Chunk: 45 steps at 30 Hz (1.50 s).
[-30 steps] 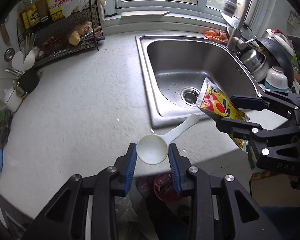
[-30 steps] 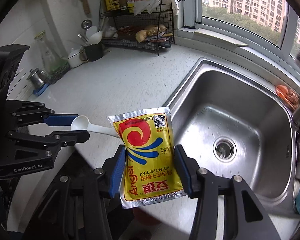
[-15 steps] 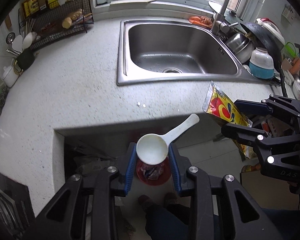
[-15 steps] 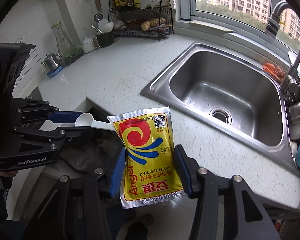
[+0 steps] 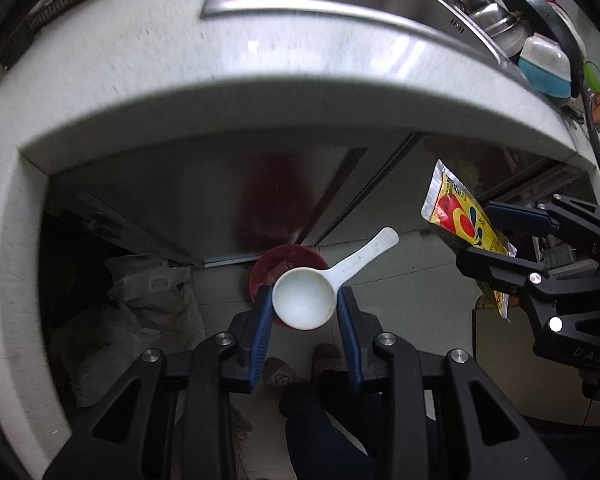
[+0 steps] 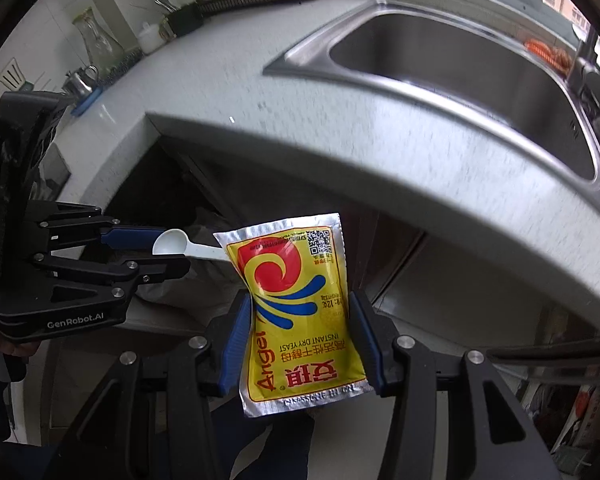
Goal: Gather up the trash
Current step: 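Carry the scoop and yeast sachet down over the red bucket, then open the left tool to drop the scoop while the right tool drops the sachet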
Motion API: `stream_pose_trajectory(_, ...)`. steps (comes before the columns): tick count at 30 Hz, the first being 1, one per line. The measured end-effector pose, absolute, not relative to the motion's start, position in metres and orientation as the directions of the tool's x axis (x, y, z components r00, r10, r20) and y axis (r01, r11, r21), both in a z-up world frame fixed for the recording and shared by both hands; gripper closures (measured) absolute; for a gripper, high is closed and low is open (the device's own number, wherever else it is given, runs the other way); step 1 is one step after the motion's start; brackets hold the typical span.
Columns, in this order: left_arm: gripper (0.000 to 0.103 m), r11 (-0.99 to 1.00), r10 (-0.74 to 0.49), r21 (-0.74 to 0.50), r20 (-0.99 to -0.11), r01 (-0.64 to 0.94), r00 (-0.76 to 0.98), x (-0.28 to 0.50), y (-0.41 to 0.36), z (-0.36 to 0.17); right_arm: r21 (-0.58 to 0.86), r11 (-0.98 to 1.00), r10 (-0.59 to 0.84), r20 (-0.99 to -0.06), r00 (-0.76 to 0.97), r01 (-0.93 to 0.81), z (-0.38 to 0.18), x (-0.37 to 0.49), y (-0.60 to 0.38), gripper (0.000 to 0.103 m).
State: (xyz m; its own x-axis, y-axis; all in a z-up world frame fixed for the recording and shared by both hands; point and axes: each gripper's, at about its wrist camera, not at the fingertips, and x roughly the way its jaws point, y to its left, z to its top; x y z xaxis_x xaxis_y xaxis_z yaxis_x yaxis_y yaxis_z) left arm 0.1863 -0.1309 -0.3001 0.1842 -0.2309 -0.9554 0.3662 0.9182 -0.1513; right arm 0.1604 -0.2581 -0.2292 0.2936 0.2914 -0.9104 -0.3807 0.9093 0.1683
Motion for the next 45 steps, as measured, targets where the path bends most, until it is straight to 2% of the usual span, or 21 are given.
stream_pose_trajectory(20, 0.073, 0.903, -0.23, -0.197, -0.972, 0.382, 0.044, 0.218, -0.147, -0.59, 0.19, 0.947, 0.248, -0.944, 0.215, -0.258, -0.509, 0.219, -0.227, 0.057)
stream_pose_trajectory(28, 0.073, 0.899, -0.209, -0.175, -0.977, 0.402, 0.042, 0.226, -0.15, -0.655, 0.183, 0.951, 0.233, -0.955, 0.186, -0.248, -0.591, 0.233, -0.22, 0.057)
stream_pose_trajectory(31, 0.066, 0.898, -0.204, -0.173, -0.978, 0.404, 0.035, 0.228, -0.155, -0.67, 0.192, 0.949, 0.241, -0.953, 0.185, -0.248, -0.611, 0.225, -0.218, 0.056)
stream_pose_trajectory(35, 0.03, 0.897, -0.204, -0.167, -0.978, 0.408, 0.048, 0.231, -0.156, -0.676, 0.203, 0.944, 0.255, -0.949, 0.183, -0.26, -0.61, 0.211, -0.232, 0.054)
stream_pose_trajectory(36, 0.024, 0.902, -0.185, -0.144, -0.981, 0.408, 0.063, 0.232, -0.155, -0.675, 0.205, 0.942, 0.257, -0.95, 0.18, -0.265, -0.613, 0.212, -0.231, 0.051)
stream_pose_trajectory(40, 0.017, 0.91, -0.168, -0.124, -0.983, 0.396, 0.079, 0.231, -0.147, -0.662, 0.199, 0.939, 0.257, -0.949, 0.184, -0.281, -0.608, 0.205, -0.242, 0.044)
stream_pose_trajectory(43, 0.017, 0.911, -0.169, -0.127, -0.983, 0.393, 0.073, 0.226, -0.141, -0.642, 0.21, 0.932, 0.273, -0.943, 0.191, -0.295, -0.593, 0.199, -0.251, 0.028)
stream_pose_trajectory(45, 0.016, 0.909, -0.168, -0.121, -0.982, 0.399, 0.084, 0.22, -0.138, -0.619, 0.221, 0.925, 0.29, -0.936, 0.198, -0.309, -0.58, 0.193, -0.252, 0.013)
